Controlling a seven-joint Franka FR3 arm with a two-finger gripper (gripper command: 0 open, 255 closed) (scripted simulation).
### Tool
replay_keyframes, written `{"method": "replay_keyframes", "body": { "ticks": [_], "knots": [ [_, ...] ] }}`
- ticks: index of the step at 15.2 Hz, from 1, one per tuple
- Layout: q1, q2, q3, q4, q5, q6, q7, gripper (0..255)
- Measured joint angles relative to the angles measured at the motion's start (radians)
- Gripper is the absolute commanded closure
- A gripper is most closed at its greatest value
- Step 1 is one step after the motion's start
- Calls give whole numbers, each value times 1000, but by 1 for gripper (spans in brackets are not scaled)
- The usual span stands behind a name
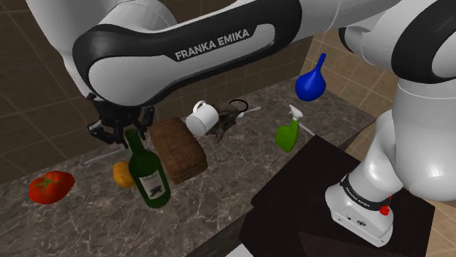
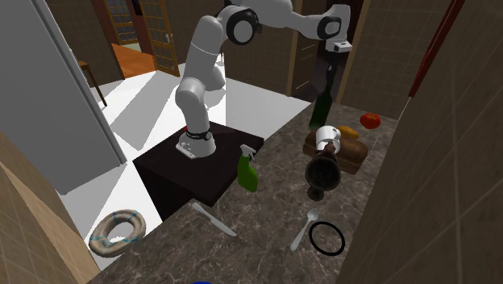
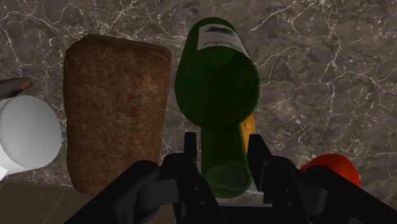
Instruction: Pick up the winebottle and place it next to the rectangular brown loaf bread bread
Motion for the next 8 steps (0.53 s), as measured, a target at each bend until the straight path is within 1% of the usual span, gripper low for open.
{"method": "replay_keyframes", "body": {
  "ticks": [5,8],
  "knots": [
    [-2,9,-3,-58,-6,65,9,255],
    [-3,14,-4,-71,-8,84,11,255]
  ]
}}
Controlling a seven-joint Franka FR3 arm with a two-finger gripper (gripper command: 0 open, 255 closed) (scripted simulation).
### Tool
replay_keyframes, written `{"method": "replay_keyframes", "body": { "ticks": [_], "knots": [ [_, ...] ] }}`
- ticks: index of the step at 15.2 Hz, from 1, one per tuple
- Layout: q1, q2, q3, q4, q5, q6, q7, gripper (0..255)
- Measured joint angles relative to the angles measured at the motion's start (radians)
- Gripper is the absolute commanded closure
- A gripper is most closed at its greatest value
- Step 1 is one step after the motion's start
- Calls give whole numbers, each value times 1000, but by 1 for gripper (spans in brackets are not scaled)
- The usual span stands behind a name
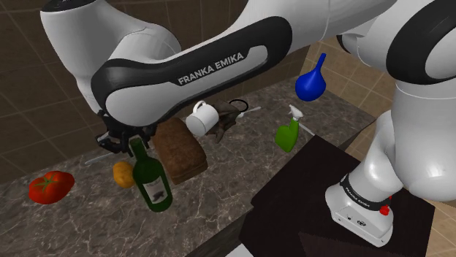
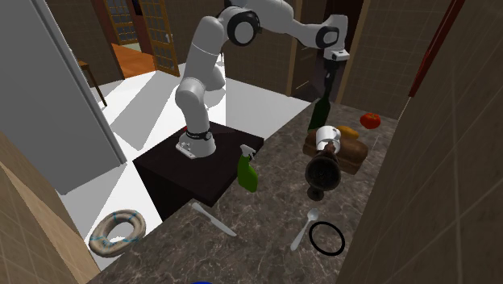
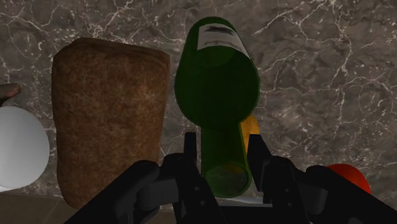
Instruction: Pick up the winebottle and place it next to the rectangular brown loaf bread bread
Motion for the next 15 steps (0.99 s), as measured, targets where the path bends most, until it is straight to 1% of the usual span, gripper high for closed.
{"method": "replay_keyframes", "body": {
  "ticks": [4,5,11,15],
  "knots": [
    [0,1,0,0,0,2,1,255],
    [0,1,0,0,-1,2,1,0],
    [0,1,0,0,-1,2,1,0],
    [5,-18,5,66,8,-81,-6,0]
  ]
}}
